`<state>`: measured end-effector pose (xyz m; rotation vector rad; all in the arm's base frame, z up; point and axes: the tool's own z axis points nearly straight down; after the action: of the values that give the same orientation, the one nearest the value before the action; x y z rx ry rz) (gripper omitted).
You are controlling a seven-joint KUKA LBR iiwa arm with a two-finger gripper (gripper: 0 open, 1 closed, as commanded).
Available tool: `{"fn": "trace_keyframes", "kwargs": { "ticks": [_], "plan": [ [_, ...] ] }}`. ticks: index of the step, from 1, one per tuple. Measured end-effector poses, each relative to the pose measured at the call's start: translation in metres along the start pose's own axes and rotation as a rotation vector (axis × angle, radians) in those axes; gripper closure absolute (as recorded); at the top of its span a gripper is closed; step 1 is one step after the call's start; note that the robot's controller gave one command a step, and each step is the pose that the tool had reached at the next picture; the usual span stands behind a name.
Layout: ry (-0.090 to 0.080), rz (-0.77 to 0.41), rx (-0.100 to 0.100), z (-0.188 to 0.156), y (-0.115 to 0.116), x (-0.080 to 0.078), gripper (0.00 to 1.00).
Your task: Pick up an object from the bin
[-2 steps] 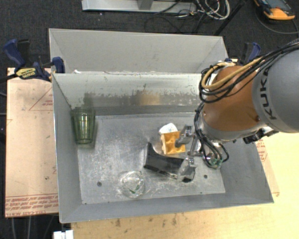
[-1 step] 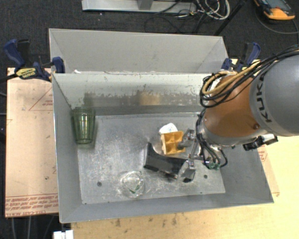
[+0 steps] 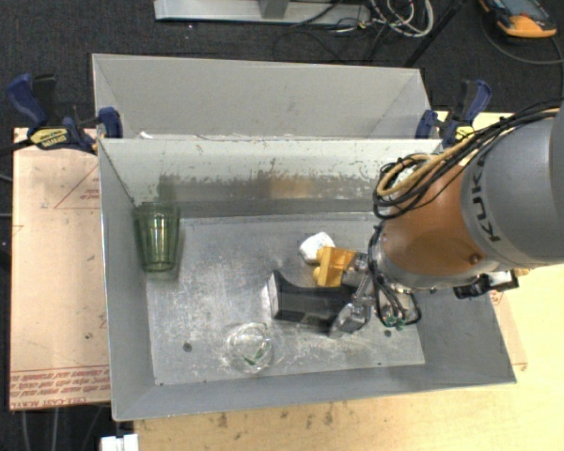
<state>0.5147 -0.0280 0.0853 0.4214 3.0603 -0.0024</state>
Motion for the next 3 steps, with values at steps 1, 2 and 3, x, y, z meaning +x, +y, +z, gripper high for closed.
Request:
{"fn": "trace_keyframes", "kwargs": {
  "ticks": [1,2,3],
  "plan": [
    [0.000,0.000,0.000,0.000,0.000,0.000,1.00],
    [0.045,0.011,0.004,-0.019,0.000,0.006,0.00],
    [0.044,0.030,0.004,-0.054,-0.001,-0.002,0.00]
  ]
}}
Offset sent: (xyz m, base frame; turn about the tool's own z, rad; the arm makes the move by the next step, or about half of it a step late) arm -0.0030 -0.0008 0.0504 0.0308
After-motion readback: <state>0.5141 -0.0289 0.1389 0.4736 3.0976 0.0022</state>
